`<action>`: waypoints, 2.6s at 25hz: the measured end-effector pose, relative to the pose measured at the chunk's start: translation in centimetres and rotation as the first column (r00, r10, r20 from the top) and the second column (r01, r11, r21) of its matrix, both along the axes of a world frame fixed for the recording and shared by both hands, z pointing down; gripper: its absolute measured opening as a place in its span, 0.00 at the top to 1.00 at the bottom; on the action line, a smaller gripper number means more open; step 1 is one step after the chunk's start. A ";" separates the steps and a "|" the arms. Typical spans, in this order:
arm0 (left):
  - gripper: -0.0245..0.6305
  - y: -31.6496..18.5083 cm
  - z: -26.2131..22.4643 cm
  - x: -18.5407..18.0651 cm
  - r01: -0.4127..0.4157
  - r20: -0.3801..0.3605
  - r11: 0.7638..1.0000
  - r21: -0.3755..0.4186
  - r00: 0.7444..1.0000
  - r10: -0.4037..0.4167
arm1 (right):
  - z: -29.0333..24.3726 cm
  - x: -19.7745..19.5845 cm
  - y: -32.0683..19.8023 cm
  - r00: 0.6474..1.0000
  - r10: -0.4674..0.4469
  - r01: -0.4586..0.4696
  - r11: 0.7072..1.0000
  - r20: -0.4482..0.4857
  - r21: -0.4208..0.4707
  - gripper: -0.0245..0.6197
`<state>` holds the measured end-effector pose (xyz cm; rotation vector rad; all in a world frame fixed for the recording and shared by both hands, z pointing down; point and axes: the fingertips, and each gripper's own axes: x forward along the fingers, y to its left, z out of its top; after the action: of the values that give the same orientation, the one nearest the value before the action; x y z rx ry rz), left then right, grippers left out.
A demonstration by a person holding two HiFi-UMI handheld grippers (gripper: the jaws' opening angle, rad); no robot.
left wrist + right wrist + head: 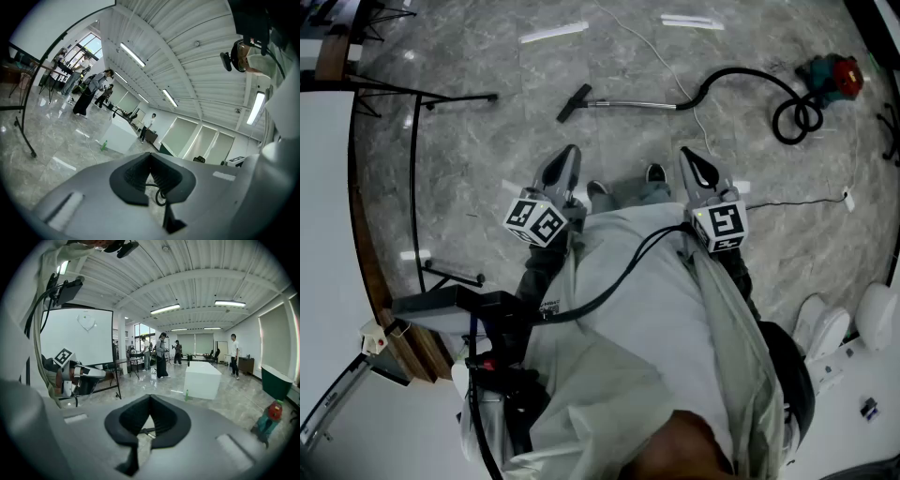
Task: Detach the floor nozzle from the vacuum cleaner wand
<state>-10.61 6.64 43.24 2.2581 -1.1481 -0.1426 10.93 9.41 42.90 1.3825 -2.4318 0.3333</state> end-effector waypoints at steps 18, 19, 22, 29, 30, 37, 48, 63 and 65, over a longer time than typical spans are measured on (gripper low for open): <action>0.96 -0.4 1.2 -0.8 0.015 -0.027 1.000 0.001 1.000 -0.015 | 1.1 -1.5 -1.4 0.999 -0.032 0.032 0.999 -0.025 0.011 0.97; 0.96 -0.3 1.3 -0.7 0.016 -0.031 1.000 0.002 0.999 -0.016 | 1.1 -1.3 -1.4 0.999 -0.027 0.027 1.000 -0.023 0.015 0.97; 0.96 -0.1 1.3 -1.9 0.009 -0.046 1.000 0.015 0.999 -0.009 | 0.8 -2.1 -1.4 1.000 -0.009 0.010 0.999 -0.010 0.032 0.97; 0.96 0.1 1.9 -6.3 -0.016 -0.037 1.000 0.010 0.999 0.016 | 1.6 -4.4 -1.8 0.996 0.013 -0.015 1.000 -0.093 -0.025 0.97; 0.96 0.0 2.3 -6.5 -0.029 -0.037 1.000 0.003 0.999 0.029 | 1.9 -4.4 -1.7 0.990 -0.003 -0.001 1.000 -0.140 -0.027 0.97; 0.96 -3.5 7.2 -6.7 -0.071 -0.018 0.991 -0.109 0.997 0.070 | 6.7 -3.2 -5.0 0.932 -0.167 0.140 0.985 -0.322 -0.106 0.97; 0.96 -18.3 26.3 -5.0 0.195 0.103 0.950 -0.245 0.979 -0.175 | 29.7 -0.1 -20.8 0.833 -0.432 0.346 0.895 -0.346 -0.283 0.97; 0.65 -16.6 72.0 -8.3 0.192 0.092 0.849 -0.492 0.981 -0.168 | 77.9 -12.5 -23.5 0.559 -0.683 0.567 0.728 -0.470 -0.385 0.71; 0.65 -15.7 74.4 -8.8 0.193 0.097 0.834 -0.518 0.981 -0.167 | 81.2 -12.7 -24.3 0.533 -0.682 0.561 0.728 -0.501 -0.394 0.66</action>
<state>-19.39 -9.01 117.66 1.6747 -1.2448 0.1422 -1.77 -14.84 124.08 0.3396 -2.0539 -0.0835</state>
